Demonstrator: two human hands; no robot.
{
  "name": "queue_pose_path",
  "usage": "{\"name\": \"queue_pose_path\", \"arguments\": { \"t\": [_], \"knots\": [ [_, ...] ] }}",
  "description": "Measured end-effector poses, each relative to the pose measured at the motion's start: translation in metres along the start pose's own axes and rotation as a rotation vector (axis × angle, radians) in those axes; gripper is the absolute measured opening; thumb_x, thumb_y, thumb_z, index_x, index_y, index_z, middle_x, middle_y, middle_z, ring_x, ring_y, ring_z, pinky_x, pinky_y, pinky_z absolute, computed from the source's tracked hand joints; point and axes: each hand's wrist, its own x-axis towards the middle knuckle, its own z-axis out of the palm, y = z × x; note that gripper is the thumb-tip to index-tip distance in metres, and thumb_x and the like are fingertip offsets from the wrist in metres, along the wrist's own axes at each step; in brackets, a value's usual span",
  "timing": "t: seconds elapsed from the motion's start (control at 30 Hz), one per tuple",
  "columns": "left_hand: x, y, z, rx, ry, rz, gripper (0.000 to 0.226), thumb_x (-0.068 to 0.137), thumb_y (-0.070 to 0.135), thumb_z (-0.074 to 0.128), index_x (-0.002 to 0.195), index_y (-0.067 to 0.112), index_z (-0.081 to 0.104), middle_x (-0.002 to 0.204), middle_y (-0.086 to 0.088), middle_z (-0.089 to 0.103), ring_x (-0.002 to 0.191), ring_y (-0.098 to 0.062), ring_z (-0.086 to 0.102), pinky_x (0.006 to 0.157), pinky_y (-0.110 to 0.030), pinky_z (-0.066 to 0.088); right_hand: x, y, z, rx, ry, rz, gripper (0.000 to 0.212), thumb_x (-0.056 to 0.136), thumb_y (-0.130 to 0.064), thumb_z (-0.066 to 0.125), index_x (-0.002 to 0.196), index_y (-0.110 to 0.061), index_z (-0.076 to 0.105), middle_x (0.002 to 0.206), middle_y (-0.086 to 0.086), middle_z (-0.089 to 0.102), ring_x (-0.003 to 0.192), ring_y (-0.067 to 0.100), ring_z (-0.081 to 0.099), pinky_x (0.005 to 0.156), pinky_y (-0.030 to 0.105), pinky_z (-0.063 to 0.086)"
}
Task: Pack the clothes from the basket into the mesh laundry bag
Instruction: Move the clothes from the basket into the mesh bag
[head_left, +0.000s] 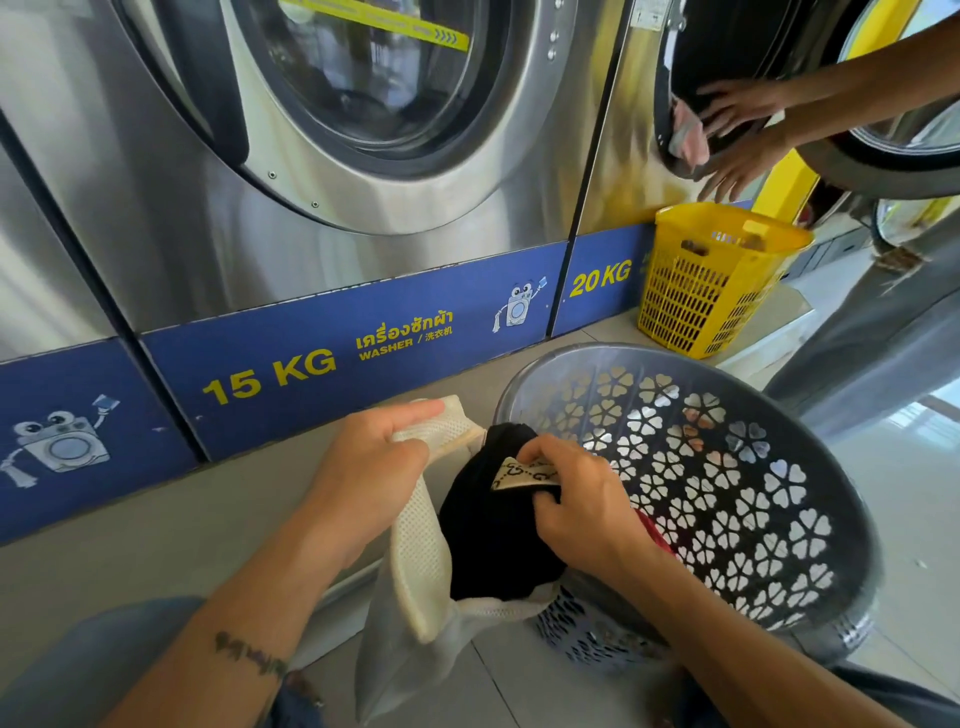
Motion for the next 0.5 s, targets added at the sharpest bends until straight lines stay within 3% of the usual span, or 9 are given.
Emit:
{"name": "queue_pose_path", "arguments": {
  "t": [0.1, 0.17, 0.27, 0.3, 0.33, 0.37, 0.43, 0.5],
  "knots": [
    [-0.002, 0.002, -0.002, -0.010, -0.013, 0.011, 0.059, 0.080, 0.000, 0.047, 0.124, 0.034, 0.065, 0.133, 0.015, 0.060, 0.125, -0.021, 0.052, 0.108, -0.039, 0.038, 0.003, -0.004, -0.007, 0.034, -0.010, -0.024, 0.037, 0.075, -0.005, 0.057, 0.106, -0.020, 0.067, 0.098, -0.007, 0.070, 0.089, 0.010, 0.063, 0.080, 0.031, 0.055],
    [-0.003, 0.003, -0.004, -0.032, -0.028, 0.018, 0.060, 0.081, -0.001, 0.047, 0.126, 0.034, 0.063, 0.133, 0.018, 0.057, 0.127, -0.009, 0.050, 0.107, -0.029, 0.035, 0.005, -0.012, -0.012, 0.043, 0.016, -0.058, 0.038, 0.072, -0.010, 0.054, 0.106, -0.019, 0.068, 0.099, -0.005, 0.071, 0.090, 0.013, 0.064, 0.082, 0.035, 0.056],
    [-0.001, 0.002, -0.005, -0.073, -0.027, 0.032, 0.061, 0.080, -0.002, 0.047, 0.127, 0.033, 0.064, 0.130, 0.013, 0.062, 0.118, -0.010, 0.056, 0.103, -0.032, 0.039, 0.002, -0.038, -0.014, 0.018, 0.118, -0.190, 0.039, 0.069, -0.016, 0.051, 0.104, -0.021, 0.068, 0.097, -0.005, 0.067, 0.087, 0.019, 0.063, 0.077, 0.041, 0.056],
    [0.001, 0.001, -0.006, -0.092, -0.019, 0.027, 0.061, 0.080, -0.003, 0.047, 0.126, 0.034, 0.065, 0.123, 0.011, 0.066, 0.121, -0.012, 0.046, 0.096, -0.030, 0.044, 0.000, -0.047, -0.012, 0.012, 0.157, -0.243, 0.039, 0.069, -0.017, 0.049, 0.104, -0.021, 0.067, 0.096, -0.004, 0.065, 0.085, 0.020, 0.063, 0.073, 0.041, 0.056],
    [0.003, 0.000, -0.008, -0.113, -0.010, 0.017, 0.061, 0.079, -0.004, 0.048, 0.123, 0.035, 0.067, 0.113, 0.012, 0.068, 0.094, -0.011, 0.065, 0.086, -0.027, 0.046, -0.002, -0.055, -0.008, 0.013, 0.181, -0.286, 0.040, 0.069, -0.017, 0.048, 0.105, -0.020, 0.067, 0.096, -0.003, 0.064, 0.084, 0.022, 0.063, 0.069, 0.042, 0.056],
    [0.005, -0.001, -0.010, -0.143, -0.003, 0.005, 0.061, 0.078, -0.004, 0.049, 0.120, 0.036, 0.068, 0.106, 0.016, 0.068, 0.082, -0.007, 0.051, 0.082, -0.026, 0.046, -0.003, -0.061, -0.002, 0.006, 0.176, -0.316, 0.042, 0.070, -0.016, 0.048, 0.108, -0.019, 0.066, 0.098, 0.000, 0.063, 0.085, 0.024, 0.063, 0.068, 0.043, 0.056],
    [0.009, -0.002, -0.013, -0.191, 0.004, -0.016, 0.059, 0.076, -0.005, 0.051, 0.116, 0.035, 0.071, 0.109, 0.020, 0.069, 0.102, -0.014, 0.061, 0.095, -0.032, 0.047, -0.005, -0.067, 0.009, -0.081, -0.020, -0.307, 0.047, 0.077, -0.010, 0.053, 0.123, -0.018, 0.060, 0.109, 0.004, 0.063, 0.095, 0.027, 0.063, 0.077, 0.044, 0.056],
    [0.009, -0.002, -0.015, -0.192, 0.004, -0.017, 0.059, 0.076, -0.004, 0.051, 0.116, 0.033, 0.071, 0.118, 0.017, 0.067, 0.106, -0.013, 0.059, 0.102, -0.039, 0.043, -0.008, -0.068, 0.017, -0.294, -0.381, -0.267, 0.062, 0.085, -0.013, 0.062, 0.143, -0.020, 0.041, 0.122, 0.007, 0.061, 0.108, 0.028, 0.059, 0.087, 0.036, 0.050]
  ]
}}
